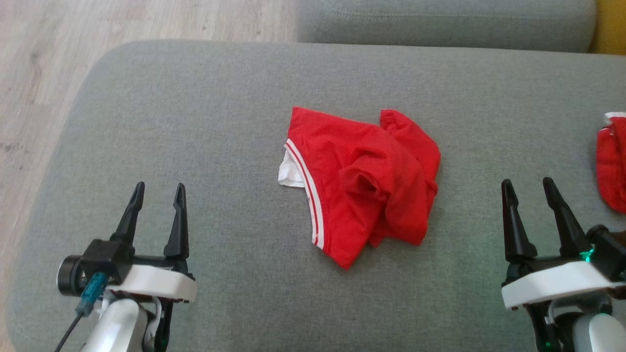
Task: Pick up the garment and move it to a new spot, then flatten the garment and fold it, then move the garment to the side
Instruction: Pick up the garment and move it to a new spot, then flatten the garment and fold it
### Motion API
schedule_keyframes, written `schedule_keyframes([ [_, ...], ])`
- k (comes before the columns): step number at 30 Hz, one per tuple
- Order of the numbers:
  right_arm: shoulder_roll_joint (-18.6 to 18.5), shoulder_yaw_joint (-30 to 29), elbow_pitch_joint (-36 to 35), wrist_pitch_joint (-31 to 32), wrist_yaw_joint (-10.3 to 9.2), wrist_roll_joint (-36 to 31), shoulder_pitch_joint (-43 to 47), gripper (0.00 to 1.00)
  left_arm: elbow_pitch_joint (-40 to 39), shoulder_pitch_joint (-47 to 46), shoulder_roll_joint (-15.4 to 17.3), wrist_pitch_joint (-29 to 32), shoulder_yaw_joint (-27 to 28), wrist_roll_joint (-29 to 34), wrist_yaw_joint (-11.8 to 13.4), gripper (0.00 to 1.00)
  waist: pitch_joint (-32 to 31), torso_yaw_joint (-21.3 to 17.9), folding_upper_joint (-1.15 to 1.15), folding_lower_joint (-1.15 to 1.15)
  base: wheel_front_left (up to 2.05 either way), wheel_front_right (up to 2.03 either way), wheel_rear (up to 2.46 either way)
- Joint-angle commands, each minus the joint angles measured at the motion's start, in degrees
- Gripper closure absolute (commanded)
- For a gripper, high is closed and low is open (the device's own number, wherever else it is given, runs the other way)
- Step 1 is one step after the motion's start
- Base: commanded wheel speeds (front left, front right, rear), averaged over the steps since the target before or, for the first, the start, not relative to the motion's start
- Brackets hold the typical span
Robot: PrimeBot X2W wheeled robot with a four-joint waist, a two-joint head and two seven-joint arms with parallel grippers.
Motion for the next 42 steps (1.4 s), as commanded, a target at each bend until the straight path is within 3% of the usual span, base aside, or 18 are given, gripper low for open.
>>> schedule_keyframes([
  [1,-0.2,1.34,-1.96,0.02,-0.04,0.33,-0.98,0.0,-1.87,-1.63,1.44,-0.54,2.05,0.41,0.3,0.0,-0.54,-0.44,0.0,0.0,0.0,0.0,0.0],
  [31,-0.2,2.78,-1.92,1.22,-0.04,-0.01,0.18,0.0,-1.58,-1.06,1.8,-0.54,1.0,0.4,0.8,0.0,-1.45,-0.49,0.0,0.0,0.0,0.0,0.0],
  [42,-0.2,13.51,12.13,3.63,-0.04,-0.54,0.22,0.0,-2.52,-3.41,0.87,-0.54,0.95,0.85,0.64,0.0,1.68,1.39,0.0,0.0,0.0,0.0,0.0],
])
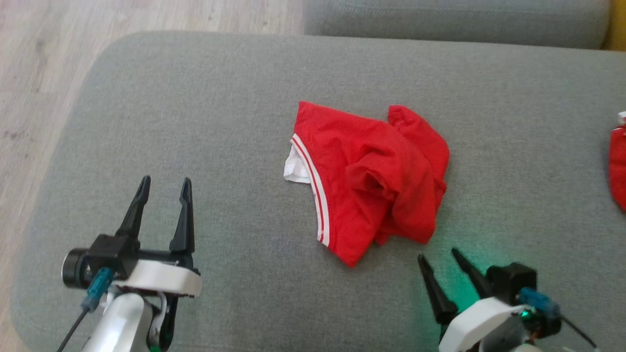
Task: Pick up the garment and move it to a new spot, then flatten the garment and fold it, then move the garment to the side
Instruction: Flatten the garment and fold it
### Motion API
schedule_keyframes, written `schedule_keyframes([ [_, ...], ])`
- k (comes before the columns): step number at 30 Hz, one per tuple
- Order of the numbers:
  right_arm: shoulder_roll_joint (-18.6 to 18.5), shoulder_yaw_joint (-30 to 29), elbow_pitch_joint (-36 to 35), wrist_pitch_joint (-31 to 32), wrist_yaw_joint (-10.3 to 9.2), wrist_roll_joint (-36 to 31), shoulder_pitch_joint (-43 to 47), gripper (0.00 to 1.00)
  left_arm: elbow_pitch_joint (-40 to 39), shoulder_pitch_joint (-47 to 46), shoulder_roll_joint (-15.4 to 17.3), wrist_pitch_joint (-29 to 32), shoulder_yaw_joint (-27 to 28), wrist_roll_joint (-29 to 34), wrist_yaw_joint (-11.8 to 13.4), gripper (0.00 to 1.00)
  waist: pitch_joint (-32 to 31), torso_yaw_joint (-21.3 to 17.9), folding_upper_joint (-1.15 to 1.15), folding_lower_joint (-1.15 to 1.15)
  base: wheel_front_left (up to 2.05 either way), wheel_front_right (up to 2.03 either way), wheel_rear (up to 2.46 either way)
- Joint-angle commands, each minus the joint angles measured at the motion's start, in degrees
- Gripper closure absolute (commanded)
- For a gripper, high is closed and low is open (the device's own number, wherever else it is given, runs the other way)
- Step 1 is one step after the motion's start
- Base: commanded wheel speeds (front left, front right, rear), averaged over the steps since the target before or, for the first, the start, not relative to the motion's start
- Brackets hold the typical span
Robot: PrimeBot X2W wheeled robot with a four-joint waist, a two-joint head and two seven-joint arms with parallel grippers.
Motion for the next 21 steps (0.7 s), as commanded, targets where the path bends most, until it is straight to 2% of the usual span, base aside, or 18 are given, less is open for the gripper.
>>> schedule_keyframes([
  [1,-0.29,2.27,1.12,-1.2,-0.04,0.69,-2.62,0.0,-1.92,-3.35,0.84,-0.54,2.15,0.41,0.07,0.0,1.11,0.67,0.0,0.0,0.0,0.0,0.0],
  [6,-0.29,3.46,7.86,-3.63,-0.04,1.3,-6.84,0.0,-1.7,-3.76,0.16,-0.54,2.54,0.74,-0.22,0.0,2.28,1.15,0.0,0.0,0.0,0.0,0.0],
  [12,-0.29,4.67,12.7,-5.04,-0.04,1.7,-10.49,0.0,-1.45,-4.08,-0.35,-0.54,2.97,1.24,-0.64,0.0,2.9,1.34,0.0,0.0,0.0,0.0,0.0],
  [13,-0.29,4.88,13.43,-5.29,-0.04,1.86,-11.04,0.05,-1.39,-4.16,-0.44,-0.54,3.04,1.35,-0.72,0.0,2.97,1.35,0.0,0.0,0.0,0.0,0.0],
  [14,-0.29,5.06,14.13,-5.46,-0.04,2.03,-11.5,0.69,-1.32,-4.23,-0.53,-0.54,3.13,1.45,-0.8,0.0,2.99,1.35,0.0,0.0,0.0,0.0,0.0],
  [15,-0.29,5.24,14.55,-6.0,-0.04,2.45,-11.95,1.0,-1.27,-4.27,-0.62,-0.54,3.21,1.55,-0.89,0.0,2.99,1.33,0.0,0.0,0.0,0.0,0.0],
  [21,-0.29,5.44,14.29,-8.72,-0.04,3.02,-13.0,1.0,-1.11,-4.04,-1.18,-0.54,3.88,2.27,-1.05,0.0,2.68,0.99,0.0,0.0,0.0,0.0,0.0],
])
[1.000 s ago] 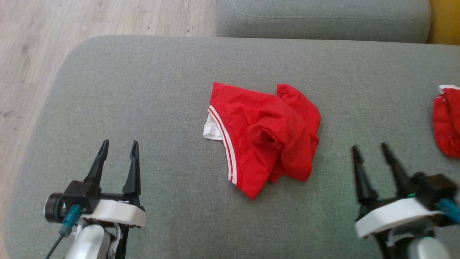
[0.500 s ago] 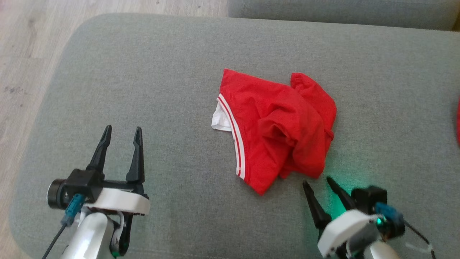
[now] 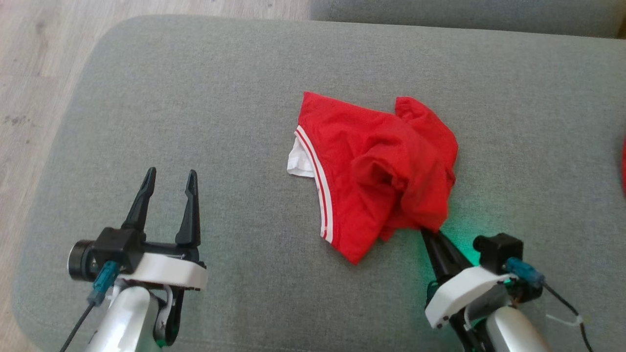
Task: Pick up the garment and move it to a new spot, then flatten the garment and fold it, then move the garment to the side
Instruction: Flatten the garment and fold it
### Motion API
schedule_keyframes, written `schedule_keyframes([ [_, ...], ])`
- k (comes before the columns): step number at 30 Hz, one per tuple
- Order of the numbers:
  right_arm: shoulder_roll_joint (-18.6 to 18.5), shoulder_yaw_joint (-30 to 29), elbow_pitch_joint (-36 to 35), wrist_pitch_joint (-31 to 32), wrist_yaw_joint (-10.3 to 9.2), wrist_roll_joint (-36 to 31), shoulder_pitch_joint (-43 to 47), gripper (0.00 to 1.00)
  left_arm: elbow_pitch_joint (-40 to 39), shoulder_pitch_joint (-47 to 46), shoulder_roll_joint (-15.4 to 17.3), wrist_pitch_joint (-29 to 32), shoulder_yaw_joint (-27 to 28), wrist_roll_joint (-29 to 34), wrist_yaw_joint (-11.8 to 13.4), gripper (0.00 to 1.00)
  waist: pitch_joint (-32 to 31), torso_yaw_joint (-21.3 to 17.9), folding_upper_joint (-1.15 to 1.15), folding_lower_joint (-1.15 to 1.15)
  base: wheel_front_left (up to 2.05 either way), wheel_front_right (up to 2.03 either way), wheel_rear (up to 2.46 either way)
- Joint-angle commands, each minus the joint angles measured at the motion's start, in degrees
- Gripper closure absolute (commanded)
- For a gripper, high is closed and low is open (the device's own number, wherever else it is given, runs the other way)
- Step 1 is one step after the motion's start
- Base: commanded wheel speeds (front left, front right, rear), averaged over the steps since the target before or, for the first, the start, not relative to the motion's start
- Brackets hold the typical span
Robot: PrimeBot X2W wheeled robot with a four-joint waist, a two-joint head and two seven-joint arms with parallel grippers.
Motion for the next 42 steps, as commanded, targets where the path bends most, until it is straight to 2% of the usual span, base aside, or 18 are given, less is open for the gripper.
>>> schedule_keyframes([
  [1,-0.19,1.07,-2.72,-1.17,-0.04,0.19,-1.53,1.0,-1.35,-2.24,0.78,-0.53,2.7,0.75,-0.07,0.0,-0.19,-0.08,0.0,0.0,0.0,0.0,0.0],
  [6,-0.19,0.48,-12.61,0.9,-0.04,-2.4,2.26,1.0,-1.43,-1.64,0.39,-0.53,3.32,1.43,-0.14,0.0,-0.72,-0.77,0.0,0.0,0.0,0.0,0.0],
  [12,-1.45,1.71,-29.52,5.96,-0.04,-5.25,5.94,1.0,-1.3,-1.39,0.37,-0.53,3.72,2.06,-0.32,0.0,-0.75,-2.05,0.0,0.0,0.0,0.0,0.0],
  [17,-3.8,2.84,-41.35,9.41,-0.04,-5.26,4.85,1.0,-1.11,-1.65,0.1,-0.53,3.91,2.54,-0.39,0.0,-1.16,-2.58,0.0,0.0,0.0,0.0,0.0],
  [21,-5.0,2.69,-46.22,11.6,-0.04,-4.8,1.83,1.0,-0.96,-1.79,-0.31,-0.53,3.8,2.9,-0.69,0.0,-1.52,-2.47,0.0,0.0,0.0,0.0,0.0],
  [24,-5.53,1.56,-46.27,12.76,-0.04,-4.28,-0.45,1.0,-0.73,-2.09,-0.74,-0.53,3.39,3.24,-1.13,0.0,-1.59,-1.71,0.0,0.0,0.0,0.0,0.0],
  [31,-5.91,-1.19,-39.99,13.1,-0.04,-2.79,-3.7,1.0,-0.29,-3.11,-1.74,-0.53,2.38,4.04,-2.02,0.0,-0.62,0.83,0.0,0.0,0.0,0.0,0.0],
  [37,-6.16,-2.42,-31.48,12.45,-0.04,-1.58,-6.86,1.0,-0.14,-4.51,-2.81,-0.53,1.51,4.88,-2.68,0.0,2.04,3.79,0.0,0.0,0.0,0.0,0.0],
  [42,-6.44,-3.12,-21.03,11.43,-0.04,-0.35,-11.36,1.0,0.06,-5.72,-3.76,-0.53,1.06,5.47,-3.3,0.0,4.33,5.61,0.0,0.0,0.0,0.0,0.0],
])
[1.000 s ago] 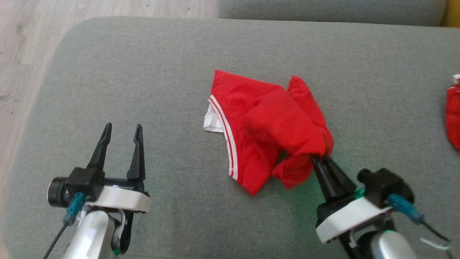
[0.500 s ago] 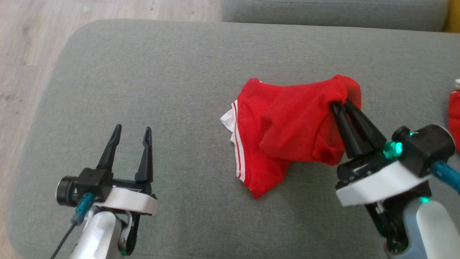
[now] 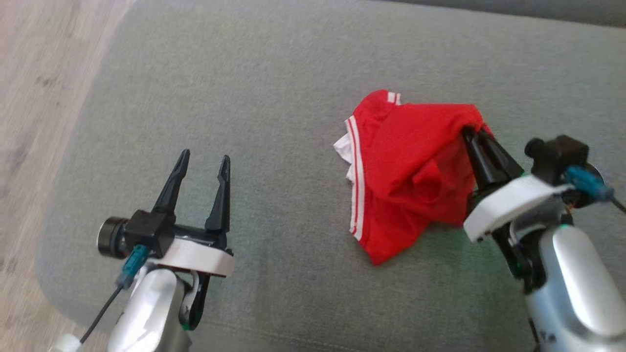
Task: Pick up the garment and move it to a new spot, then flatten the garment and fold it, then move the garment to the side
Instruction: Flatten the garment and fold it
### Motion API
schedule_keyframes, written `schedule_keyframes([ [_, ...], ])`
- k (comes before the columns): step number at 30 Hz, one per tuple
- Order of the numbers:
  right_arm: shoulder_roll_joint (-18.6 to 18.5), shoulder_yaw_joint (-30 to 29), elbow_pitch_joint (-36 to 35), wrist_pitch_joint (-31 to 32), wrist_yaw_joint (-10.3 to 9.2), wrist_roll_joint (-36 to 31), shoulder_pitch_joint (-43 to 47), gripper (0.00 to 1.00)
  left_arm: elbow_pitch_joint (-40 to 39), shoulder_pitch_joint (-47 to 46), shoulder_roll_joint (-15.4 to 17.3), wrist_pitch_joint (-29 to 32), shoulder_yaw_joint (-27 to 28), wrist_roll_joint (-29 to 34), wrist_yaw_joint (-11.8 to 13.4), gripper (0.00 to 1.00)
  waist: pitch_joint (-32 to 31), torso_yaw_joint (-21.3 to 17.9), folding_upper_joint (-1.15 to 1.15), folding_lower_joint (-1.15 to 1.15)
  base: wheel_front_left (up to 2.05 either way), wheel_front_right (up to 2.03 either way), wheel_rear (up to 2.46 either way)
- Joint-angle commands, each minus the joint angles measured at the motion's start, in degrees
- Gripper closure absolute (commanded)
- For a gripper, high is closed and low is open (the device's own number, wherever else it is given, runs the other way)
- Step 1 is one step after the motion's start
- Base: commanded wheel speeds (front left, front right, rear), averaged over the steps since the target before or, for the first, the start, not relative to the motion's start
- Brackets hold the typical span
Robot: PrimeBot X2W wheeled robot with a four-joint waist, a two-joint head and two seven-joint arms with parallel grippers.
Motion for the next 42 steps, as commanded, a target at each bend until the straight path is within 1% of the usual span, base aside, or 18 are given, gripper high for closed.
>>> schedule_keyframes([
  [1,-0.64,0.8,0.99,-0.94,-0.04,0.71,-3.55,1.0,-1.35,-2.58,0.47,-0.53,1.53,0.64,-0.35,0.0,1.27,1.14,0.0,0.0,0.0,0.0,0.0],
  [4,-0.87,0.2,8.53,-2.86,-0.04,1.16,-7.13,1.0,-0.92,-3.0,0.05,-0.53,1.4,0.97,-0.73,0.0,1.76,1.6,0.0,0.0,0.0,0.0,0.0],
  [5,-0.67,-0.4,10.95,-3.64,-0.04,1.55,-8.19,0.71,-0.74,-3.08,-0.07,-0.53,1.38,1.07,-0.84,0.0,1.78,1.69,0.0,0.0,0.0,0.0,0.0],
  [6,-0.61,-0.99,13.35,-4.28,-0.04,1.68,-9.15,0.0,-0.61,-3.14,-0.17,-0.53,1.41,1.16,-0.92,0.0,1.76,1.71,0.0,0.0,0.0,0.0,0.0],
  [9,0.05,-2.88,18.3,-7.2,-0.04,1.76,-11.14,0.0,-0.25,-3.08,-0.35,-0.53,1.6,1.45,-1.05,0.0,1.36,1.57,0.0,0.0,0.0,0.0,0.0],
  [11,0.42,-3.84,19.92,-9.4,-0.04,1.88,-11.52,0.0,-0.05,-2.8,-0.34,-0.53,1.87,1.66,-1.0,0.0,0.73,1.11,0.0,0.0,0.0,0.0,0.0],
  [14,0.8,-5.5,20.26,-12.29,-0.04,2.09,-11.06,0.0,0.25,-2.19,-0.14,-0.53,2.45,1.86,-0.78,0.0,-0.28,-0.15,0.0,0.0,0.0,0.0,0.0],
  [16,0.67,-6.68,19.0,-14.17,-0.04,1.39,-10.55,0.0,0.38,-1.8,0.08,-0.53,2.83,1.96,-0.69,0.0,-0.94,-1.12,0.0,0.0,0.0,0.0,0.0],
  [19,0.93,-8.47,15.38,-15.7,-0.04,-0.52,-9.06,0.0,0.46,-1.21,0.54,-0.53,3.46,2.16,-0.37,0.0,-1.92,-2.67,0.0,0.0,0.0,0.0,0.0],
  [22,1.59,-9.59,10.94,-15.29,-0.04,-2.49,-5.97,0.0,0.45,-0.69,0.97,-0.53,4.0,2.28,-0.07,0.0,-2.67,-3.96,0.0,0.0,0.0,0.0,0.0],
  [29,4.59,-10.6,-1.29,-12.13,-0.04,-4.05,6.66,0.0,0.1,0.23,1.72,-0.53,4.7,2.48,0.54,0.0,-3.65,-6.35,0.0,0.0,0.0,0.0,0.0],
  [32,5.29,-10.34,-6.02,-10.8,-0.04,-4.31,11.72,0.0,0.07,0.61,2.11,-0.53,4.71,2.64,0.71,0.0,-3.82,-7.24,0.0,0.0,0.0,0.0,0.0],
  [33,5.29,-10.34,-6.02,-10.8,-0.04,-4.31,11.72,0.0,0.07,0.61,2.11,-0.53,4.71,2.64,0.71,0.0,-3.82,-7.24,0.0,0.0,0.0,0.0,0.0],
  [38,5.67,-9.68,-12.12,-8.63,-0.04,-5.22,16.71,0.0,0.43,0.81,2.59,-0.54,4.5,2.84,1.08,0.0,-3.93,-8.42,0.0,0.0,0.0,0.0,0.0],
  [42,5.71,-9.32,-14.32,-7.57,-0.04,-3.28,18.13,0.0,0.84,0.73,2.81,-0.53,4.15,2.98,1.28,0.0,-3.98,-8.82,0.0,0.0,0.0,0.0,0.0],
])
